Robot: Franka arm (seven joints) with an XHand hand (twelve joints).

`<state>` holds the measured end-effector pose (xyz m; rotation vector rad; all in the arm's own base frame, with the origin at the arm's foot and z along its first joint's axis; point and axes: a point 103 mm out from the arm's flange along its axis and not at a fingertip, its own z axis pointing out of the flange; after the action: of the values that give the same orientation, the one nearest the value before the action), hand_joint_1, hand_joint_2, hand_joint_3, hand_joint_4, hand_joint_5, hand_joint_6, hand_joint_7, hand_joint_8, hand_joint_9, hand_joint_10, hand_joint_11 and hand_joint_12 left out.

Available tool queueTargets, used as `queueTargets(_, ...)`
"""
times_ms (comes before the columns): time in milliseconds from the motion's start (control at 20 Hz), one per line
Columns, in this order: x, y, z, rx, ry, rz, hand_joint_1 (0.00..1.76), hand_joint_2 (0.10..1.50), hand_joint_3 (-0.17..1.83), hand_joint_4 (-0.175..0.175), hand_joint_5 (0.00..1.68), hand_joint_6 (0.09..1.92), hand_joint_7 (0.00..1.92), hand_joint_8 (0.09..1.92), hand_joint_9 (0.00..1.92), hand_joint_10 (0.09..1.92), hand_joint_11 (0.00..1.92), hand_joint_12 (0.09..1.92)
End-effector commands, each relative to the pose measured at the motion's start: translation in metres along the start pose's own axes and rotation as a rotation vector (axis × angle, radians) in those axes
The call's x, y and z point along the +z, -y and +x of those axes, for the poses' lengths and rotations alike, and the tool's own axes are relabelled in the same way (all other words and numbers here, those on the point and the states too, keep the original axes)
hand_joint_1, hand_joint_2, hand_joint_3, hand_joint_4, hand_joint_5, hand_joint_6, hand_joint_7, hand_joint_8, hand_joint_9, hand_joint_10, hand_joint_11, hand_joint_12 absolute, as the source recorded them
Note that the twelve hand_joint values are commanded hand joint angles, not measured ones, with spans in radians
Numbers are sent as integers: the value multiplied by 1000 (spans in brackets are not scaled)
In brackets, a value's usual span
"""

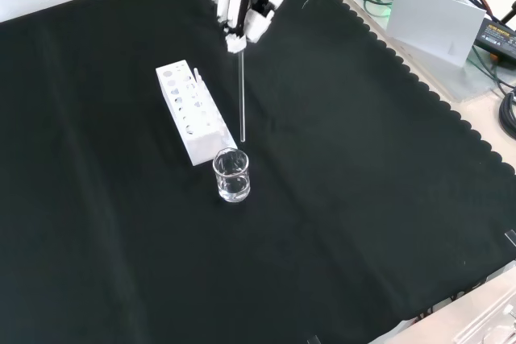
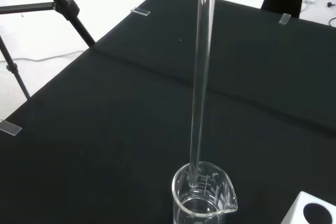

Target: Stir in the beaker to the left of the white test tube rack with the glass rod.

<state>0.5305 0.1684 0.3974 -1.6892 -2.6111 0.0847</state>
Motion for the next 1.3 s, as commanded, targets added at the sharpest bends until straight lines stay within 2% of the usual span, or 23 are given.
queueTargets(50, 24, -23, -25, -15, -15, 9, 1303, 1124, -175, -175, 1293, 167, 1133, 1097, 1726, 762, 1701, 609)
queueTargets(550, 41, -35, -39, -7, -25, 23, 1303, 1124, -175, -175, 1292, 164, 1134, 1093, 1726, 763, 1702, 612)
queueTargets(700, 44, -35, -37, -7, -29, 26, 1303, 1124, -175, -175, 1291, 165, 1135, 1091, 1725, 763, 1701, 613)
queueTargets(800, 44, -35, -37, -7, -49, 51, 1303, 1124, -175, -175, 1291, 166, 1136, 1090, 1725, 764, 1701, 614)
queueTargets(900, 52, -36, -38, -1, -43, 35, 1303, 1124, -175, -175, 1291, 166, 1136, 1089, 1724, 764, 1701, 614)
queueTargets(1300, 78, -35, -20, -22, -28, 69, 1303, 1124, -175, -175, 1291, 168, 1137, 1088, 1724, 765, 1700, 615)
